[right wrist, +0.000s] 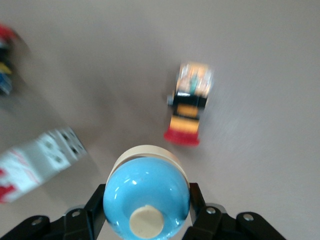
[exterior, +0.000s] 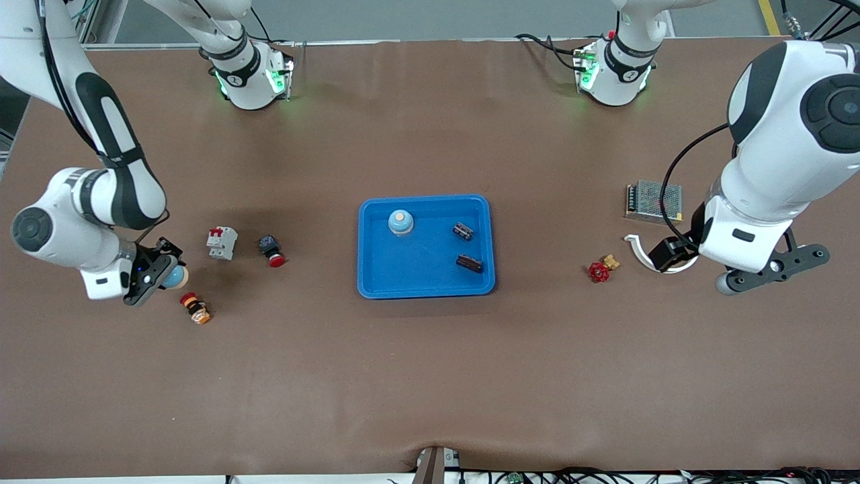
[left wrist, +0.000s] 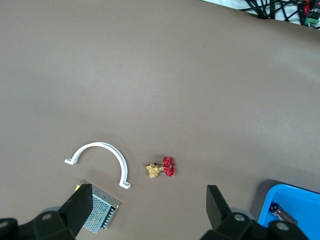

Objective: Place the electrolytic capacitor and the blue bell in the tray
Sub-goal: 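Carry the second bell into the tray with the right gripper and release it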

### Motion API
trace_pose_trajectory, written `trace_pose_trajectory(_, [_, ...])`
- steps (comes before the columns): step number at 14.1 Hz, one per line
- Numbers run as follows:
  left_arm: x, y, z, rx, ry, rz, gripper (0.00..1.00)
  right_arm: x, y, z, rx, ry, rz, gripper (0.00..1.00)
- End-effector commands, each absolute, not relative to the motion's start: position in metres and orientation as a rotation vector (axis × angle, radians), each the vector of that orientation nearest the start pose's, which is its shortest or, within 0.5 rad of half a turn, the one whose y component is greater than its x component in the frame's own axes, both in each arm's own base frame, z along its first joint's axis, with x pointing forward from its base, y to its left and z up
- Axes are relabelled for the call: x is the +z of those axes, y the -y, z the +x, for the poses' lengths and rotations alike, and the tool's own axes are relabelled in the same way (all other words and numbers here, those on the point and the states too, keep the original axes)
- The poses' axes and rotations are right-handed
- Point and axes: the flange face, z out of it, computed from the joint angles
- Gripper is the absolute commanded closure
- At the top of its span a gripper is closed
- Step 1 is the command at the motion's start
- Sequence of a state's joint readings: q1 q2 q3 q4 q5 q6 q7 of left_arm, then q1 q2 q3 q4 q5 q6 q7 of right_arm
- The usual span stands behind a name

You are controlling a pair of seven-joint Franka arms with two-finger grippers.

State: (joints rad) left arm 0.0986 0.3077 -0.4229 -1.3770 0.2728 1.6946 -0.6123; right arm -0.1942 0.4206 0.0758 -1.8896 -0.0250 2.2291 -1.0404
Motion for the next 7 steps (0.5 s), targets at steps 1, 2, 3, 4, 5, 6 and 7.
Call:
trace_pose_trajectory(1, [0.579,0.143,0.619,-0.165,0.39,-3.001,0.0,0.34,0.023,0.648,0.144,1.296,-2.799,0.59])
trace_pose_trajectory(2, [0.586,0.143,0.613,-0.159,0.37,-3.001,0.0,0.352,0.002,0.651,0.181,1.205,-2.833,0.6])
trace_pose_trajectory(3, [0.59,0.139,0.61,-0.142,0.337,-3.005,0.0,0.362,-0.021,0.653,0.2,1.106,-2.876,0.6])
trace_pose_trajectory(4, [0.601,0.131,0.603,-0.134,0.304,-3.018,0.0,0.366,-0.047,0.653,0.208,1.022,-2.906,0.6])
trace_pose_trajectory(5, [0.606,0.118,0.598,-0.115,0.295,-3.034,0.0,0.366,-0.068,0.651,0.207,0.93,-2.94,0.6])
trace_pose_trajectory(6, [0.613,0.108,0.59,-0.091,0.258,-3.06,0.0,0.367,-0.089,0.65,0.201,0.845,-2.97,0.6])
trace_pose_trajectory(7, [0.615,0.098,0.584,-0.068,0.225,-3.075,0.0,0.369,-0.115,0.647,0.192,0.754,-2.987,0.6])
